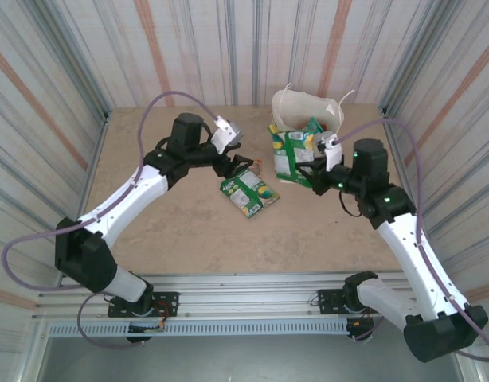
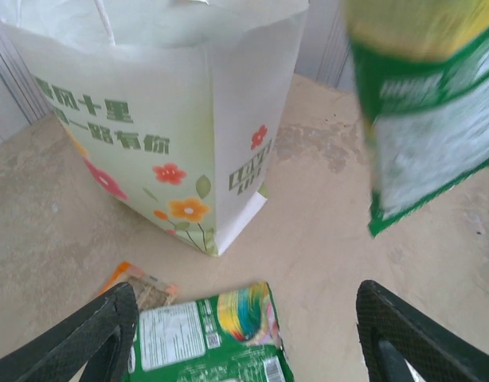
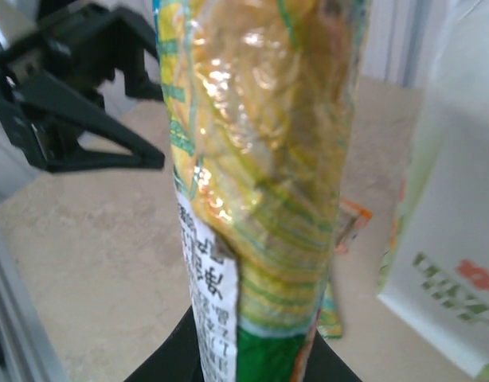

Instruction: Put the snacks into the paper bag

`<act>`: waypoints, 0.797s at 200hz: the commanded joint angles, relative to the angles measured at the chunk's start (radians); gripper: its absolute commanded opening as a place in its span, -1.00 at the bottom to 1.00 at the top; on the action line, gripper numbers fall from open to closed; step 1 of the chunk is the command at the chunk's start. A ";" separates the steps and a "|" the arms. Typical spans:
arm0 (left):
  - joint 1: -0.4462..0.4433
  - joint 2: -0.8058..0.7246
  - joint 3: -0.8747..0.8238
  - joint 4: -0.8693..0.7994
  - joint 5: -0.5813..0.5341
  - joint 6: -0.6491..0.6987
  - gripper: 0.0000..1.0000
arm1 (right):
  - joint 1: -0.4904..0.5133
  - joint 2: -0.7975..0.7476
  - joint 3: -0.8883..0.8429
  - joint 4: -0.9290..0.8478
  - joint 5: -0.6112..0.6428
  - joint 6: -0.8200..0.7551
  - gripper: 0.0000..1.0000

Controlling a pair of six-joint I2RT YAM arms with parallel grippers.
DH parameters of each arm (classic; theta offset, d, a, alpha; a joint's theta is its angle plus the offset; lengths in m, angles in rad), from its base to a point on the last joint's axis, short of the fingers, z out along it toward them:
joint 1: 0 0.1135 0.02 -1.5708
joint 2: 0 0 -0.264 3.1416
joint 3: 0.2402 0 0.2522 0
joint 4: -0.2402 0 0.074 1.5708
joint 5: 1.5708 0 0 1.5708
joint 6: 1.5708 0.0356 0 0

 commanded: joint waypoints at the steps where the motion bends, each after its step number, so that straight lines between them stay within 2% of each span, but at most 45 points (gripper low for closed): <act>1: -0.015 0.049 0.084 -0.004 -0.037 -0.034 0.50 | -0.069 -0.011 0.091 -0.024 -0.061 -0.012 -1.00; 37: -0.034 0.118 0.165 0.003 -0.056 -0.064 0.50 | -0.211 0.017 0.209 -0.030 -0.106 0.057 -1.00; 61: -0.050 0.158 0.212 0.005 -0.078 -0.066 0.50 | -0.272 0.074 0.280 -0.033 -0.124 0.081 -0.99; 93: -0.080 0.221 0.290 0.005 -0.099 -0.072 0.50 | -0.307 0.125 0.377 -0.055 -0.087 0.114 -0.98; 137: -0.117 0.338 0.424 0.000 -0.128 -0.107 0.50 | -0.309 0.212 0.479 -0.103 0.092 0.135 -0.98; 159: -0.120 0.383 0.459 0.026 -0.151 -0.137 0.50 | -0.309 0.255 0.506 -0.106 0.095 0.144 -0.99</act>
